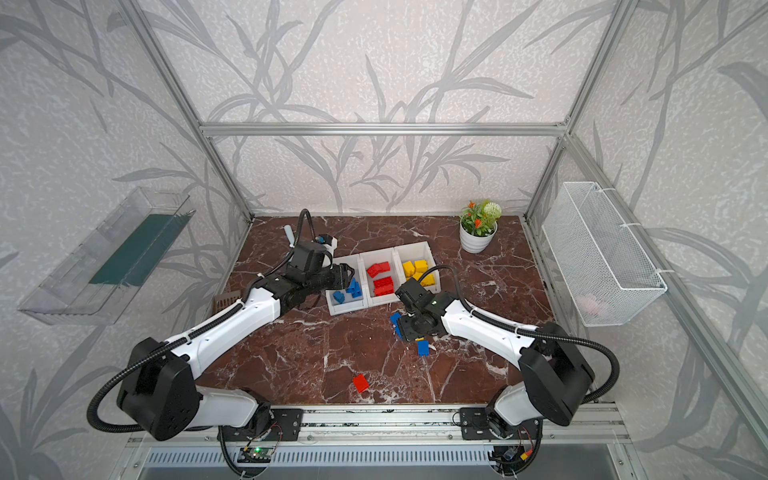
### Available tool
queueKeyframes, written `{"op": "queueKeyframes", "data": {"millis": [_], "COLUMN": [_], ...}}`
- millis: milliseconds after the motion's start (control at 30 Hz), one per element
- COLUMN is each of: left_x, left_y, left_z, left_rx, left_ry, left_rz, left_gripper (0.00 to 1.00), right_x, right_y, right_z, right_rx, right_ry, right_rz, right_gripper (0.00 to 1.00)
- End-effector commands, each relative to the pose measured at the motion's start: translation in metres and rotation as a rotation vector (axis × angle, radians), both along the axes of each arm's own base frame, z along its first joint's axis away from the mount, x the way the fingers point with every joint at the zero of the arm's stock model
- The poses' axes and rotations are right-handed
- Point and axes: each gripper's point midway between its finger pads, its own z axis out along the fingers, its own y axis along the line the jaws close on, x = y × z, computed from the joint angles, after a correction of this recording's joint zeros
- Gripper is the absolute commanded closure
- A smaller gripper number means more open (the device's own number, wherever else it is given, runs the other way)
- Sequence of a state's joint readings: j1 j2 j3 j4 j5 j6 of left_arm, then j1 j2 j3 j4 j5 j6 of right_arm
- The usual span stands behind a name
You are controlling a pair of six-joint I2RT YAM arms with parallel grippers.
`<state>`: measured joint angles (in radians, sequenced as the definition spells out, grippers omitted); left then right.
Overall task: Sort the legos into containers by color
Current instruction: 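Lower the right gripper onto a blue brick and grasp it while the left gripper withdraws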
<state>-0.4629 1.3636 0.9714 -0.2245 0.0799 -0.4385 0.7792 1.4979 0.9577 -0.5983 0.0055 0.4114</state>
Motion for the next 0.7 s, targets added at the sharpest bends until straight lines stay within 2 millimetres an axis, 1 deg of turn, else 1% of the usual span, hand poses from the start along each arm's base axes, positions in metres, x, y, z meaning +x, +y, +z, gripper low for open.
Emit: {"op": "queueKeyframes", "data": {"millis": [0, 233, 500, 567, 667], "left_x": [-0.001, -0.008, -0.013, -0.014, -0.016], "left_y": [0.011, 0.018, 0.022, 0.023, 0.026], "left_z": [0.006, 0.006, 0.007, 0.007, 0.009], "left_rx": [-0.020, -0.030, -0.038, -0.037, -0.031], "left_ry": [-0.028, -0.029, -0.032, -0.032, -0.036], "left_rz": [0.048, 0.060, 0.072, 0.074, 0.079], "left_gripper": [0.41, 0.41, 0.41, 0.41, 0.41], "right_x": [0.001, 0.001, 0.006, 0.006, 0.008], "right_y": [0.013, 0.024, 0.032, 0.031, 0.031], "right_z": [-0.001, -0.017, -0.029, -0.039, -0.044], "right_rx": [0.004, -0.040, -0.056, -0.077, -0.090], "right_ry": [0.008, 0.038, 0.056, 0.073, 0.078], "right_rz": [0.043, 0.094, 0.115, 0.118, 0.120], "right_gripper": [0.33, 0.35, 0.40, 0.41, 0.42]}}
